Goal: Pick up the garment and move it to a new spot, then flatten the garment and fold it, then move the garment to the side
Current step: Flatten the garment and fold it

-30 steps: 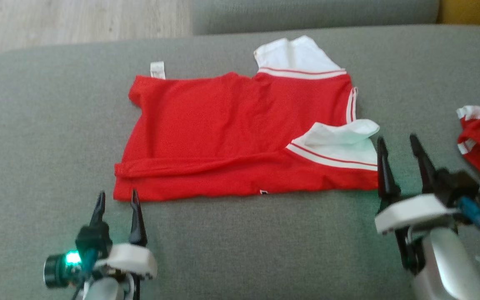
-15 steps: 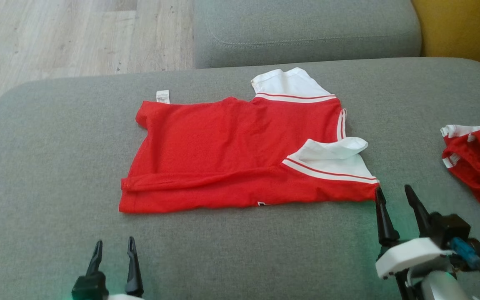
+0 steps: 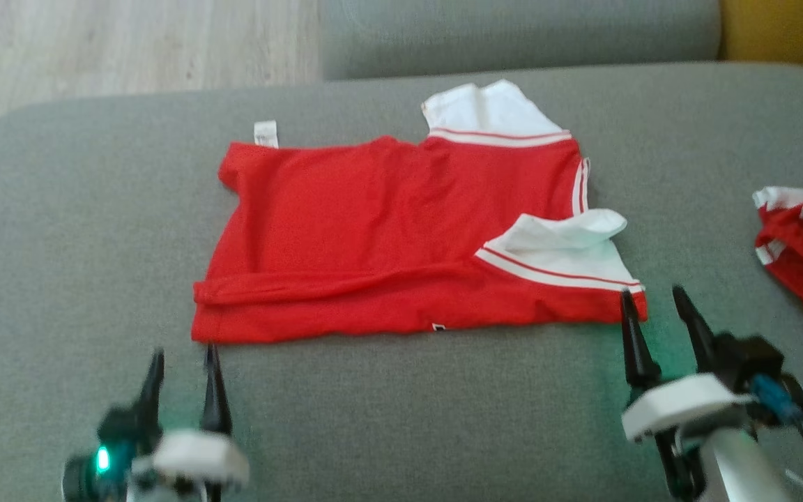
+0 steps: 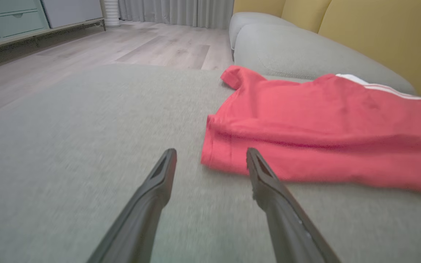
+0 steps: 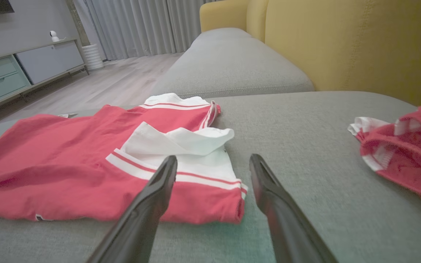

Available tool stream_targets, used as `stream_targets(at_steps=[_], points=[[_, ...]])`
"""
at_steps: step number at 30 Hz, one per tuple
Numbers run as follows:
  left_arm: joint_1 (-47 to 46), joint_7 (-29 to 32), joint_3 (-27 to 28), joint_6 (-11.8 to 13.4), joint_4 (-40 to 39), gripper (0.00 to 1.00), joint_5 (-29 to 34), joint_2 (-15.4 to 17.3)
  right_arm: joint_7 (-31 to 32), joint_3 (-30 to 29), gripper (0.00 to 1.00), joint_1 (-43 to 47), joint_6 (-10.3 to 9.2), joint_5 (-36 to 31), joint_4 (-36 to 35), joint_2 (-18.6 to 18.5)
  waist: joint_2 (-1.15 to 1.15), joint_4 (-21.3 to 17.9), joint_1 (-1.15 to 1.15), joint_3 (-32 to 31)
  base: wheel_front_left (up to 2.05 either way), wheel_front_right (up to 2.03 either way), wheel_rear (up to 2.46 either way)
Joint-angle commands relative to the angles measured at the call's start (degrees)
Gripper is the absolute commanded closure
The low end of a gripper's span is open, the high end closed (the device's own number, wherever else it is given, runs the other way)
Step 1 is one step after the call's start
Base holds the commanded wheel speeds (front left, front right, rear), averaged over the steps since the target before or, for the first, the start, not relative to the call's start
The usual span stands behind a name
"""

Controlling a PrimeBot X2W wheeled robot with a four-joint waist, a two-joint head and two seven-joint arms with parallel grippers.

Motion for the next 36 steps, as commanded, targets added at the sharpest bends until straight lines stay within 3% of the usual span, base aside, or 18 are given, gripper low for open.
stream_targets(at_steps=[1,11,21,22,24,25,36], points=[[-5.0,-0.3,2.5,-0.3,-0.5,0.0,0.6,0.1,-0.6,1.9,0.0,-3.4,0.21,0.3,-2.0,-0.2,0.0,-0.3,-0.01,2.1,0.0,0.0,0.0],[-12.7,-0.3,4.7,-0.8,8.9,0.0,-1.2,0.1,-0.6,3.2,0.0,-6.9,0.21,0.6,-2.5,-0.2,0.0,-2.5,-0.01,7.3,0.0,0.0,0.0],[-15.6,-0.3,5.2,-2.8,15.7,0.01,-3.3,0.1,-0.6,1.9,0.0,-7.7,0.21,0.0,-2.9,-0.2,0.0,-3.1,-0.01,9.0,0.0,0.0,0.0],[-15.8,-0.3,5.0,-2.8,16.8,0.15,-3.6,0.1,-0.6,1.7,0.0,-7.7,0.21,0.0,-2.8,-0.2,0.0,-3.1,-0.01,9.0,0.0,0.0,0.0],[-16.3,-0.3,4.6,-2.7,18.8,0.65,-4.2,0.1,-0.6,1.3,0.0,-7.6,0.21,0.1,-2.3,-0.2,0.0,-2.9,-0.01,8.9,0.0,0.0,0.0],[-16.5,-0.3,4.3,-2.8,19.4,1.0,-4.4,0.1,-0.6,1.3,0.0,-7.6,0.21,0.5,-1.7,-0.2,0.0,-2.9,-0.01,8.9,0.0,0.0,0.0],[-17.0,-0.3,1.3,-3.8,19.2,1.0,-5.5,0.1,-0.6,4.1,0.0,-11.7,0.21,6.2,11.8,-0.2,0.0,-1.6,-0.01,9.3,0.0,0.0,0.0]])
